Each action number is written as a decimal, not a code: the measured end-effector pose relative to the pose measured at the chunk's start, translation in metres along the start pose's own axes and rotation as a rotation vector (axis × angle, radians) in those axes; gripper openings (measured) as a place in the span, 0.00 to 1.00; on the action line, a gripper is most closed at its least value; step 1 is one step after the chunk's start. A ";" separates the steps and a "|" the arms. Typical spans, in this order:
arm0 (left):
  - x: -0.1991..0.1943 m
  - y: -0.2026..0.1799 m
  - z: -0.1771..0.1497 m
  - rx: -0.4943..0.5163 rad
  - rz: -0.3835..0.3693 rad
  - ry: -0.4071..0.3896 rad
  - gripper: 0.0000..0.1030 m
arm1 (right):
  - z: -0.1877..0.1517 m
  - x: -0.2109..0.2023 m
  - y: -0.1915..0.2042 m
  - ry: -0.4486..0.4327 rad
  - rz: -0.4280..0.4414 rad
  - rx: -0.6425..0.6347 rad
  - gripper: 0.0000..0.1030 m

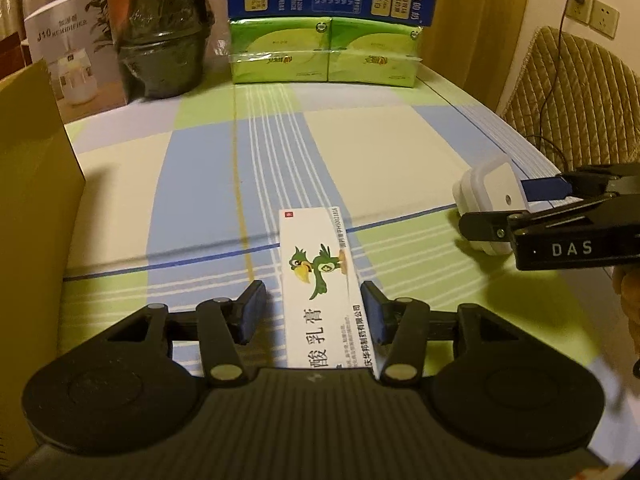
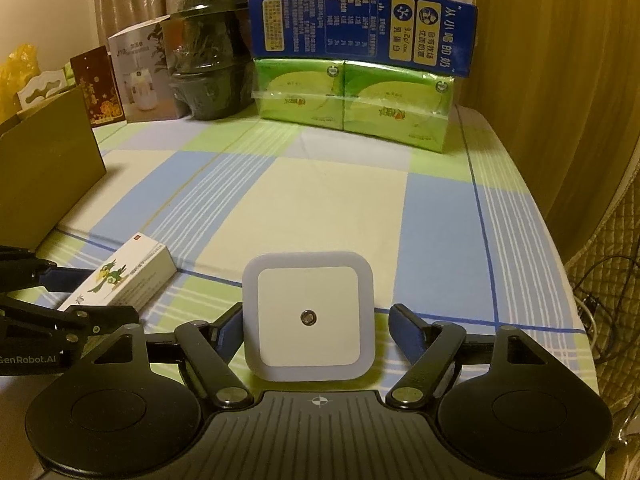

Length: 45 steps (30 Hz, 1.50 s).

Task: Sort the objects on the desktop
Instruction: 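Lift the cream box and night light off the table with both grippers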

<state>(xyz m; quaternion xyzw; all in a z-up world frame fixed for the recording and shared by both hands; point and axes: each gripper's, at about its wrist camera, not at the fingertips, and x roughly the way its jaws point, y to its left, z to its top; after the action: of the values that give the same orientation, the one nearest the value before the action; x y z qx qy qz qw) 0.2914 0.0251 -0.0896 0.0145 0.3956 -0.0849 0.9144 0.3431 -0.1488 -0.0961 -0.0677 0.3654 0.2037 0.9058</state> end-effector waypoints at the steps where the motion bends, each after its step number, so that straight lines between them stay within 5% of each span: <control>1: 0.000 0.000 0.000 0.000 0.000 -0.004 0.45 | 0.000 0.000 0.000 0.001 -0.001 0.003 0.72; 12: 0.003 -0.003 -0.001 0.026 0.001 -0.015 0.38 | -0.001 0.004 0.002 0.004 -0.006 0.000 0.71; 15: 0.004 -0.004 0.000 0.030 0.002 -0.022 0.32 | 0.001 0.003 0.002 0.004 0.006 0.007 0.60; 33: -0.005 -0.008 0.006 0.011 0.002 -0.046 0.32 | 0.009 -0.017 0.004 -0.034 -0.028 0.024 0.60; 45: -0.037 -0.017 -0.008 -0.021 -0.014 -0.065 0.32 | 0.000 -0.068 0.034 -0.034 -0.047 0.068 0.60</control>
<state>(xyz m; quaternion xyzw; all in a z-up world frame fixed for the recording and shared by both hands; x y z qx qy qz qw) 0.2578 0.0146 -0.0675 -0.0009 0.3669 -0.0876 0.9261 0.2845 -0.1397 -0.0487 -0.0418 0.3549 0.1710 0.9182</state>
